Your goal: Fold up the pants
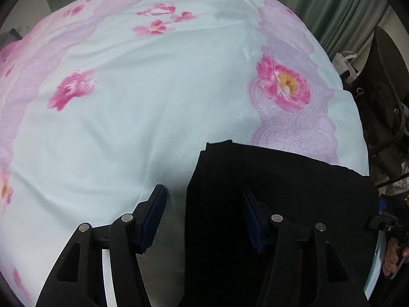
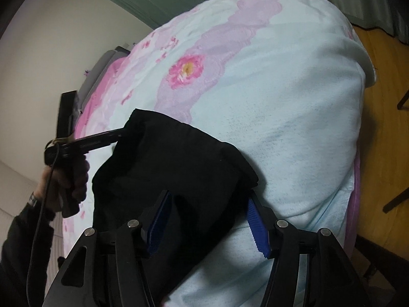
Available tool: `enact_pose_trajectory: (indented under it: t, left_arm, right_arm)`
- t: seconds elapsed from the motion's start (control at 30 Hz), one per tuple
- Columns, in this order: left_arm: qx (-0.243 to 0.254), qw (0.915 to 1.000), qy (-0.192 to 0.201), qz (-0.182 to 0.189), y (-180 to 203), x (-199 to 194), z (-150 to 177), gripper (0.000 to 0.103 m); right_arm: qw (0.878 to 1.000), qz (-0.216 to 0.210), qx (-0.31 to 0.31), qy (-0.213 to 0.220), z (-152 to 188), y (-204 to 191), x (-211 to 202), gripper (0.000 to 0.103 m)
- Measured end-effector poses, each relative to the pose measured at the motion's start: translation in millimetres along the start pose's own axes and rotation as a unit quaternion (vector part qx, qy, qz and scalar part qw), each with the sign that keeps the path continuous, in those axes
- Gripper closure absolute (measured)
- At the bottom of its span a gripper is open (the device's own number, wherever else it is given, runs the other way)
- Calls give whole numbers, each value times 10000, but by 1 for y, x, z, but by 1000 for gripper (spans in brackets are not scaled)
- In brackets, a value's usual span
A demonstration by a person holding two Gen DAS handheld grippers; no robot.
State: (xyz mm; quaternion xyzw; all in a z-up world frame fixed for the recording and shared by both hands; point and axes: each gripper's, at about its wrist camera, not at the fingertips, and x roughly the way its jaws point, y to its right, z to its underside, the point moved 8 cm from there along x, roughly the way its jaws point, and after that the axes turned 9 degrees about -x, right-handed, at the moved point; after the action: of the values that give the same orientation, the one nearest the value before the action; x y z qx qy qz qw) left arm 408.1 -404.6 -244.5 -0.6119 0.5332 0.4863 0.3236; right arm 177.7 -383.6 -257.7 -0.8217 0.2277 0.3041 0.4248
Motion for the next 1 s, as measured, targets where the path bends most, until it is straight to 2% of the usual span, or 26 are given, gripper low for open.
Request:
enact_pose_trajectory:
  t: [0.07,0.13,0.17,0.2,0.23,0.27,0.33,0.37,0.5,0.63,0.77,0.9,1.0]
  left_arm:
    - [-113,9996,78,231,2,-1,-2,46]
    - [-188,9988,63,453,4,-1,-2,64]
    - [-202,9984,-28,536,6,0,0,81]
    - [-200,9977,-177,629,8,4,3,92]
    - [-128,9977,-250,623,11,5,5,93]
    - [-51,9982,-239,550,12,7,3,93]
    - [6,9986,-183,487,14,4,2,95]
    - [35,9989,-142,446,14,3,-1,96]
    - [161,9991,186,342,16,-21,-4,97]
    - [218,9963,725,395,14,-71,2,97]
    - [208,9917,1238,279,11,-132,19,97]
    - [97,9863,1644,119,3,-186,54,97]
    - [-99,9804,1967,-4,-11,-226,94,97]
  right_arm:
    - [10000,-61,17,24,-1,0,2,43]
    - [9998,-193,-44,62,-3,-4,3,43]
    - [9996,-253,-97,64,-4,-7,4,43]
    - [9994,-315,-129,64,-4,-9,4,44]
    - [9991,-391,-146,60,-4,-11,4,50]
    - [9987,-482,-170,27,-3,-12,4,64]
    - [9976,-656,-182,-95,-1,-15,7,82]
    - [9971,-720,-194,-145,1,-16,8,85]
    - [9952,-892,-404,-66,-4,-27,1,89]
    - [9908,-1073,-805,187,-9,-51,-19,90]
    - [9813,-1277,-1352,504,-6,-87,-46,90]
    - [9632,-1533,-2020,895,3,-134,-77,90]
    - [9473,-1718,-2491,1047,22,-168,-95,90]
